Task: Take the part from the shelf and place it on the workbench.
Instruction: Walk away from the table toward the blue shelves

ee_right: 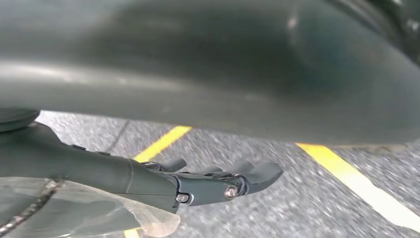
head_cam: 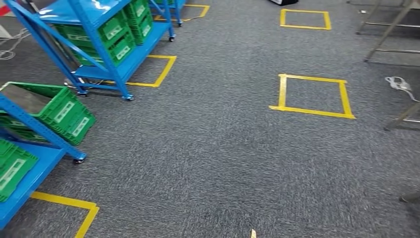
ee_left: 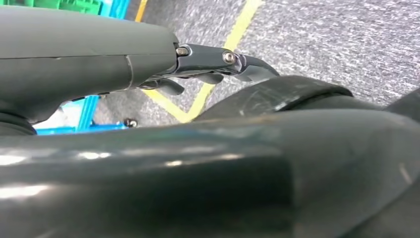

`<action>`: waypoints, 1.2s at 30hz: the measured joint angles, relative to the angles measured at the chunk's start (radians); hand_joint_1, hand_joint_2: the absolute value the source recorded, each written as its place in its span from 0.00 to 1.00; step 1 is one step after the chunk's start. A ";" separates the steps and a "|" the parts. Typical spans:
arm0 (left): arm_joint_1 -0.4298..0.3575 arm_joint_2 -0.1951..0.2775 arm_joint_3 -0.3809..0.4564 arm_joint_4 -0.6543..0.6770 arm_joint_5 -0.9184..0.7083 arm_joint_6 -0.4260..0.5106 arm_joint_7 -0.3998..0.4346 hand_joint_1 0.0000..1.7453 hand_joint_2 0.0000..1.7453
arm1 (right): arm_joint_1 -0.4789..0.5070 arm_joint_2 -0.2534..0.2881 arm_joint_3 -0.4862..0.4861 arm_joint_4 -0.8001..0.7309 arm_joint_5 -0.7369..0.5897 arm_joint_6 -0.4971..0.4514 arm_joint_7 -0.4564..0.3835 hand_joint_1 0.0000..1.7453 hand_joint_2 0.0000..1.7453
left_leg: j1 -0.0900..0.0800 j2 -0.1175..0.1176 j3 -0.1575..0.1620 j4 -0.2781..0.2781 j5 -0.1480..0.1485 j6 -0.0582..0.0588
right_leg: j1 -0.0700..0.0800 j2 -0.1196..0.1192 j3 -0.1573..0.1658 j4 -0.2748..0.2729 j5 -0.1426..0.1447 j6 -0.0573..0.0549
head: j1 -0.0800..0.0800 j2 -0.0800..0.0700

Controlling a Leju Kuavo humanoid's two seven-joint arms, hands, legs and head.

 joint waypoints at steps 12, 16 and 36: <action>0.004 0.000 0.035 0.000 0.026 0.014 -0.004 0.00 0.00 | -0.007 0.000 0.000 0.000 0.022 -0.002 -0.012 0.00 0.00 | 0.006 0.097 -0.083 0.173 -0.042 -0.027 | 0.013 -0.134 0.031 -0.015 -0.015 -0.043 | -0.011 0.000; 0.007 0.001 0.044 0.000 0.027 0.014 -0.004 0.00 0.00 | -0.011 0.000 0.000 0.000 0.025 -0.002 -0.012 0.00 0.00 | -0.014 0.158 -0.009 0.011 -0.003 -0.007 | 0.020 -0.171 0.039 -0.014 -0.027 -0.026 | -0.011 0.000; 0.011 -0.004 0.059 0.000 0.005 0.054 -0.014 0.00 0.00 | -0.007 0.003 0.000 0.000 0.029 -0.021 -0.051 0.00 0.00 | 0.005 0.023 -0.043 0.072 -0.039 -0.030 | -0.001 -0.036 0.012 -0.016 0.004 -0.036 | -0.010 0.000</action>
